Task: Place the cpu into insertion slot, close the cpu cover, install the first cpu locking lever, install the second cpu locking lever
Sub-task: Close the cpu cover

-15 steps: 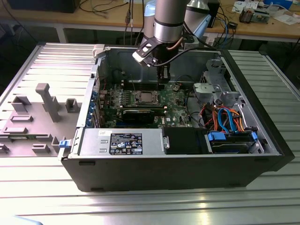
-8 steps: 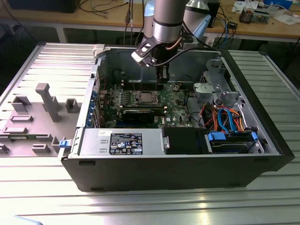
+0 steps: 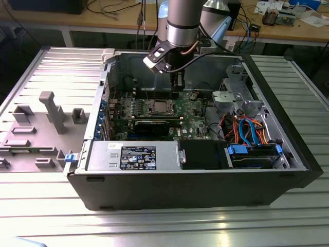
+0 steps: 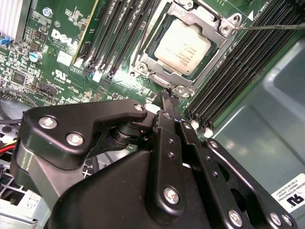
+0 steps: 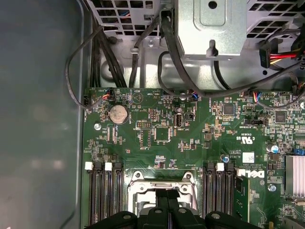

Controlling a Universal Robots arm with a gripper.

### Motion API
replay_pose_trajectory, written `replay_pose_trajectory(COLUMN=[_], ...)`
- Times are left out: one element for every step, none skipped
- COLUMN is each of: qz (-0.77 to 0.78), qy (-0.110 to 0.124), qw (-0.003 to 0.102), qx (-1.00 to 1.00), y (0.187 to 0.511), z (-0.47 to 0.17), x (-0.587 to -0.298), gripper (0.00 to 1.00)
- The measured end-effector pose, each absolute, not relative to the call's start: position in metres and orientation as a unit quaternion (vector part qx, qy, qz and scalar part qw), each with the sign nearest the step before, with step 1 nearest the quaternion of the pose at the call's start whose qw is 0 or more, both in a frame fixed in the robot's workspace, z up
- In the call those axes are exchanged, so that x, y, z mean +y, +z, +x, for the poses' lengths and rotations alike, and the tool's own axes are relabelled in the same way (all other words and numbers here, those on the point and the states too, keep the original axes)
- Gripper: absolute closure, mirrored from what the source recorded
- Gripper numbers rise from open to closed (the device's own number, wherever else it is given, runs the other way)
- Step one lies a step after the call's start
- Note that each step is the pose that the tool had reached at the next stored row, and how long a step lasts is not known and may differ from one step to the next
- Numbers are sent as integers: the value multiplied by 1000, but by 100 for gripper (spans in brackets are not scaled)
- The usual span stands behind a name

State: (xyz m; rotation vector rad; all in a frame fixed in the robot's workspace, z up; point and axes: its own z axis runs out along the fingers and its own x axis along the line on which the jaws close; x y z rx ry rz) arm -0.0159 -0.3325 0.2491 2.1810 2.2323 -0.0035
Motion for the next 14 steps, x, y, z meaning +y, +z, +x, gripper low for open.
replay_pose_trajectory(qz=[699,699,699,699,699,699,699,699,699,699,699,699,699,699], qy=[-1,-1,-1,-1,-1,-1,-1,-1,-1,-1,-1,-1,-1,-1], qw=[10,10,10,10,10,10,10,10,10,10,10,10,10,10], qx=[715,715,715,715,715,715,715,715,715,715,715,715,715,715], y=[249,249,249,249,248,248,248,248,248,248,248,248,248,248], z=[-17,-18,-20,-21,-22,-24,-26,-28,-29,-32,-33,-34,-35,-37], x=[-333,-333,-333,-333,-333,-333,-333,-332,-332,-333,-332,-332,-333,-332], gripper=[89,89,89,89,89,89,89,89,89,89,89,89,89,89])
